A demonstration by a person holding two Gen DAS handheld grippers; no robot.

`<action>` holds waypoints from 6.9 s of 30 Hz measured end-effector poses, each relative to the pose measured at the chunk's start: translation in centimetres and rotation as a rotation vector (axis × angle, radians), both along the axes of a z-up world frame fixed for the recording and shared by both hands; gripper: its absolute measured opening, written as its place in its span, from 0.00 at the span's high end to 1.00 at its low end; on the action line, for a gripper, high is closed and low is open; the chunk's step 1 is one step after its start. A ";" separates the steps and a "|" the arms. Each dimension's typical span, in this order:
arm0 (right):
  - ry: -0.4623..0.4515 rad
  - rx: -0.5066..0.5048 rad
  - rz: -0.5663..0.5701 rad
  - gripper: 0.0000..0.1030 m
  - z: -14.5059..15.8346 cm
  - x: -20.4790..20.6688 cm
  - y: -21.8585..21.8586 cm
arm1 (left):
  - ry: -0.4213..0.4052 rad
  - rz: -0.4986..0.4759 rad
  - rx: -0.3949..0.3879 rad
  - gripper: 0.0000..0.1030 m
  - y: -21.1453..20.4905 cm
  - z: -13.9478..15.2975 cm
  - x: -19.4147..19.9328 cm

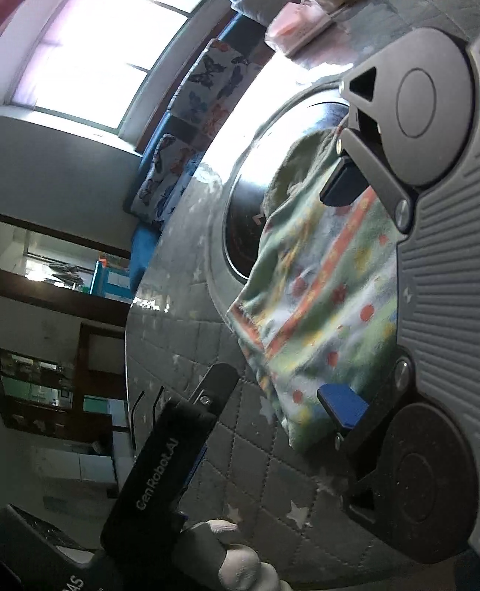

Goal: Fold clothes
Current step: 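Open both grippers and withdraw them from the folded shirt, then grasp the folded shirt edge with the right gripper while the left gripper grasps it too, then lift the folded shirt off the mattress with both grippers, then hold the folded shirt raised with both grippers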

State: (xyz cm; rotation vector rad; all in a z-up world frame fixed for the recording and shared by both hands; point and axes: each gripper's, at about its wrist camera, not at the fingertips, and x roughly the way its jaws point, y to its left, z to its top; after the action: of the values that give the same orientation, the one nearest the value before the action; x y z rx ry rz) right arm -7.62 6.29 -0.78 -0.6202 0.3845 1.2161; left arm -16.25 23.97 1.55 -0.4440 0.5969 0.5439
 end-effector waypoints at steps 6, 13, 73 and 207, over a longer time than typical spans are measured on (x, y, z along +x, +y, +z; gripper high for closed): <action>-0.037 -0.005 0.040 0.00 -0.4 -1.3 1.1 | -0.016 0.003 -0.007 0.00 0.0 0.2 -0.2; -0.055 0.038 0.045 0.00 0.2 -1.7 -0.1 | -0.023 -0.003 -0.008 0.00 -0.3 0.3 -0.2; -0.027 -0.079 0.246 0.27 0.3 -4.4 -1.3 | 0.121 0.083 -0.060 0.00 1.0 -0.3 0.6; 0.188 0.459 -0.819 0.92 10.5 18.0 -32.9 | 0.041 -0.655 0.031 0.89 -19.9 8.0 24.1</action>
State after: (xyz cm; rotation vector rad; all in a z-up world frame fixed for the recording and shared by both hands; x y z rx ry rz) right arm 10.41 -26.56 9.76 0.0718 0.4374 0.5328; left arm 7.86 4.06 9.55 -0.1869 0.7283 -0.0639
